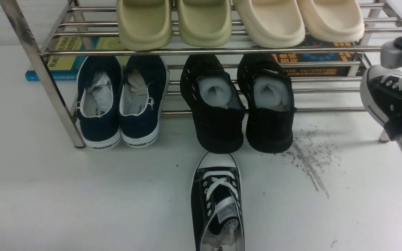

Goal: Take the shoes off the shelf with your hand on the white table.

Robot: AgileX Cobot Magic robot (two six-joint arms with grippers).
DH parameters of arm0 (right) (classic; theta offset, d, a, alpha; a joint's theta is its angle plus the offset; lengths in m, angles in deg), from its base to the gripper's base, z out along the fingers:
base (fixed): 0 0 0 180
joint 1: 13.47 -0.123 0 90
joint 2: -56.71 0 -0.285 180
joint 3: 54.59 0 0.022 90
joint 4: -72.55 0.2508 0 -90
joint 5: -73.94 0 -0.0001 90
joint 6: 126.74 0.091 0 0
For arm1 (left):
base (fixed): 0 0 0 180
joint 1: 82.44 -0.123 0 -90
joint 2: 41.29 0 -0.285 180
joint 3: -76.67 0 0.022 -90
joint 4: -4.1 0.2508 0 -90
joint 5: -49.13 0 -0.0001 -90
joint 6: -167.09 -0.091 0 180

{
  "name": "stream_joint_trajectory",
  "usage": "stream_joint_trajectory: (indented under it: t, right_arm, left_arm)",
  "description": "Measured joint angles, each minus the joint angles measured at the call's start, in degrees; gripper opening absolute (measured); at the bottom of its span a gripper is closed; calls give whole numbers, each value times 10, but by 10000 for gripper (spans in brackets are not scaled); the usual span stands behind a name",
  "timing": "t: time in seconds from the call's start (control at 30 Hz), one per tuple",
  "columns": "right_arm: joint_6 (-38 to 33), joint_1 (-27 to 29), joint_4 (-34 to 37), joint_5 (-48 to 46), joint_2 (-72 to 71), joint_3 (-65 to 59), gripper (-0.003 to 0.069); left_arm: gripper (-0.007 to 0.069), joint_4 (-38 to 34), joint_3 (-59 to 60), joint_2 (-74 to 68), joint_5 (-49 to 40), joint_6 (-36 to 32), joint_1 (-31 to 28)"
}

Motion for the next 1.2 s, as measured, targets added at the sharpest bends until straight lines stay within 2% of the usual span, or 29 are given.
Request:
stream_joint_trajectory:
  t: [0.13, 0.23, 0.33, 0.37, 0.4, 0.5, 0.63, 0.97, 1.17, 1.2]
  right_arm:
    - [24, -32, 69, 0, -83, -88, 6]
    - [76, -73, 114, 4, -136, -173, 6]
    - [114, -105, 124, 22, -153, -219, 6]
    - [140, -130, 125, 41, -154, -242, 6]
    - [143, -130, 125, 44, -154, -244, 6]
    - [191, -185, 125, 88, -136, -265, 8]
    - [222, -231, 125, 137, -98, -266, 7]
    - [237, -257, 144, 214, 39, -254, 9]
    - [233, -261, 116, 230, 115, -191, 9]
    - [233, -261, 95, 234, 135, -170, 9]
  left_arm:
    - [242, 0, 0, 0, 0, 0, 0]
    - [242, 0, 0, 0, 0, 0, 0]
    - [242, 0, 0, 0, 0, 0, 0]
    - [242, 0, 0, 0, 0, 0, 0]
    - [242, 0, 0, 0, 0, 0, 0]
    - [242, 0, 0, 0, 0, 0, 0]
    - [242, 0, 0, 0, 0, 0, 0]
    - [242, 0, 0, 0, 0, 0, 0]
    - [242, 0, 0, 0, 0, 0, 0]
    - [242, 0, 0, 0, 0, 0, 0]
